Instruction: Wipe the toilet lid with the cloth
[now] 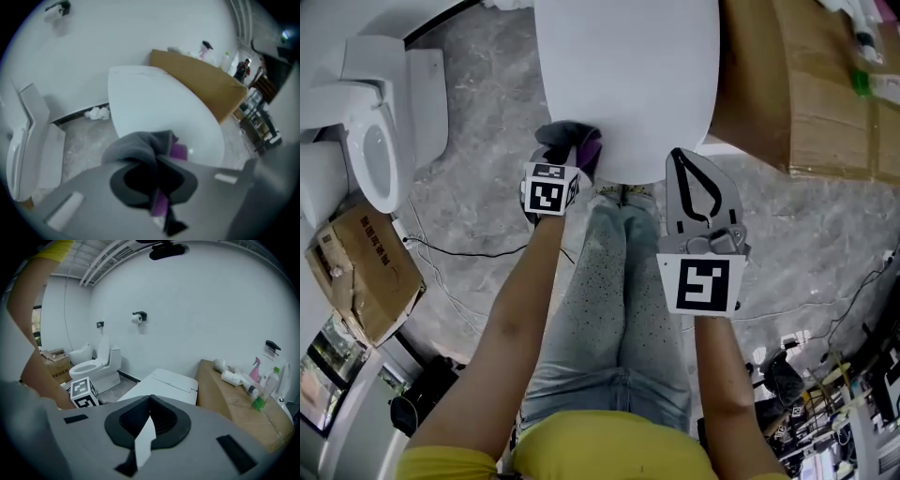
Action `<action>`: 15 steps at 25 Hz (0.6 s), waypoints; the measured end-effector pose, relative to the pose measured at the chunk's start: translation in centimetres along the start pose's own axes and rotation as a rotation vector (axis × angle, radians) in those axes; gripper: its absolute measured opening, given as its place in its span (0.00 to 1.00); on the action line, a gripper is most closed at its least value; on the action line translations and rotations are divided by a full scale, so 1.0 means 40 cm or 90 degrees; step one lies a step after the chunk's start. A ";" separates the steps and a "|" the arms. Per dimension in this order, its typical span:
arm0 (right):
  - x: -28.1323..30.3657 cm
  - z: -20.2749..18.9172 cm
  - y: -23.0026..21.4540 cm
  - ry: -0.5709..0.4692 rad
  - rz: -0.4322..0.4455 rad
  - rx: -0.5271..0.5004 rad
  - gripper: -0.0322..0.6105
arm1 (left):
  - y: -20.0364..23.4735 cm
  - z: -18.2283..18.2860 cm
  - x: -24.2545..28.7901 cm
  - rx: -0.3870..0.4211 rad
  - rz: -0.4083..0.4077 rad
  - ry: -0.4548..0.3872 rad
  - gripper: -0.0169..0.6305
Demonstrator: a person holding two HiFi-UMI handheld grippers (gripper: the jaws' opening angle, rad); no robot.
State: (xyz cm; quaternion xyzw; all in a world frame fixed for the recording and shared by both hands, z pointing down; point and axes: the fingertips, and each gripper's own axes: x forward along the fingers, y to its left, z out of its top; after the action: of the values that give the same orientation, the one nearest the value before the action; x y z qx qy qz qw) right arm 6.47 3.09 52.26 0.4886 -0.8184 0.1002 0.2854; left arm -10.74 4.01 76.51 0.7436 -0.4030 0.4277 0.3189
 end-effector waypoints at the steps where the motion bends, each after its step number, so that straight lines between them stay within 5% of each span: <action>1: 0.002 -0.008 0.005 0.004 0.002 0.000 0.08 | -0.011 -0.004 -0.001 -0.001 0.000 -0.003 0.05; 5: -0.001 -0.051 0.015 0.026 0.002 0.002 0.07 | -0.149 0.011 0.027 0.041 -0.049 -0.012 0.05; 15: -0.034 -0.106 0.015 0.068 -0.012 -0.007 0.08 | -0.595 -0.001 0.070 0.190 -0.295 0.025 0.05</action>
State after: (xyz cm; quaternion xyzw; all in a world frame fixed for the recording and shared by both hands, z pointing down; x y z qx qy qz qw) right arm 8.02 6.28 55.02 0.4890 -0.7978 0.1186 0.3321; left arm 10.87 14.36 75.93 0.8463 -0.1481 0.4125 0.3029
